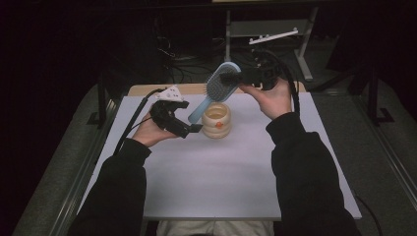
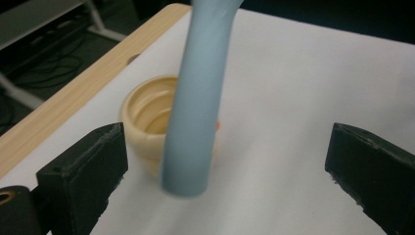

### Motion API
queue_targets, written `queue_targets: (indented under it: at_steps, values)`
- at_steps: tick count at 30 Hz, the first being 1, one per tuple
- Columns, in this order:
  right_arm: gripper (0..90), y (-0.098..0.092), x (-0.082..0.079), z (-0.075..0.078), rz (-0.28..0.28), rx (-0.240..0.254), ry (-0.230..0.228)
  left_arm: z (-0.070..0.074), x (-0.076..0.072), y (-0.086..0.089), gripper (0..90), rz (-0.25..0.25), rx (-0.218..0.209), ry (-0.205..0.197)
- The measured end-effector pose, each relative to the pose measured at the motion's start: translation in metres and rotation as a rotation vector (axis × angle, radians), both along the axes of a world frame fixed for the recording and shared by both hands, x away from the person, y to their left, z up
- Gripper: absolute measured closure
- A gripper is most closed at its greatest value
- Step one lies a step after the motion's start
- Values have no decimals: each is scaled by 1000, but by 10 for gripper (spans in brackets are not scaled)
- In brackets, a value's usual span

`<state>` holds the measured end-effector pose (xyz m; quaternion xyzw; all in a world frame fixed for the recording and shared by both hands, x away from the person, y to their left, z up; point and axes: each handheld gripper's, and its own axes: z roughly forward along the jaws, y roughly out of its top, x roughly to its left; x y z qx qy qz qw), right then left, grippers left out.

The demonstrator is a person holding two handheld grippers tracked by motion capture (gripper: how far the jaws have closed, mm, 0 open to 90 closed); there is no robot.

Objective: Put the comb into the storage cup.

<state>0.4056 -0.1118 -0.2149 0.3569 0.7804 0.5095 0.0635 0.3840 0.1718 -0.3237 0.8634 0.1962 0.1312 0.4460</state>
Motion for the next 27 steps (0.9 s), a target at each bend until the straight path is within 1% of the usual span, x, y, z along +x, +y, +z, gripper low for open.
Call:
queue_targets:
  at_steps: [1, 2, 4, 6, 9, 10, 11, 12, 13, 21, 24, 27]
  values:
    - [556, 0, 0, 2, -3, -6, -4, 0, 0, 2, 0, -7, -1, -4]
    - [557, 0, 1, 5, -5, -8, -6, -1, 0, 4, 0, -13, -10, 4]
    - [556, 0, 3, 10, -8, -14, -10, -1, -1, 9, 0, -8, -40, 4]
    - [555, -1, 4, 12, -9, -18, -12, -2, -1, 14, 0, -6, -65, 7]
    - [555, -1, 6, 16, -22, -41, -21, -4, -1, 21, 0, 4, -77, 8]
    - [555, -2, 7, 17, -24, -42, -22, -6, -3, 26, 0, 10, -93, -10]
    - [555, -2, 8, 18, -25, -43, -22, -6, -3, 26, 0, 10, -93, -10]
    - [555, -2, 8, 18, -25, -43, -22, -7, -3, 29, 0, 3, -105, -13]
    - [555, -3, 8, 18, -28, -44, -24, -8, -4, 33, 0, -3, -120, -6]
    - [555, -10, 11, 25, -48, -57, -40, -16, -8, 61, 0, 41, -175, 0]
    - [554, -13, 11, 27, -58, -61, -44, -21, -8, 69, 0, 59, -192, 7]
    - [554, -16, 12, 29, -67, -61, -47, -27, -9, 75, 0, 72, -194, 12]
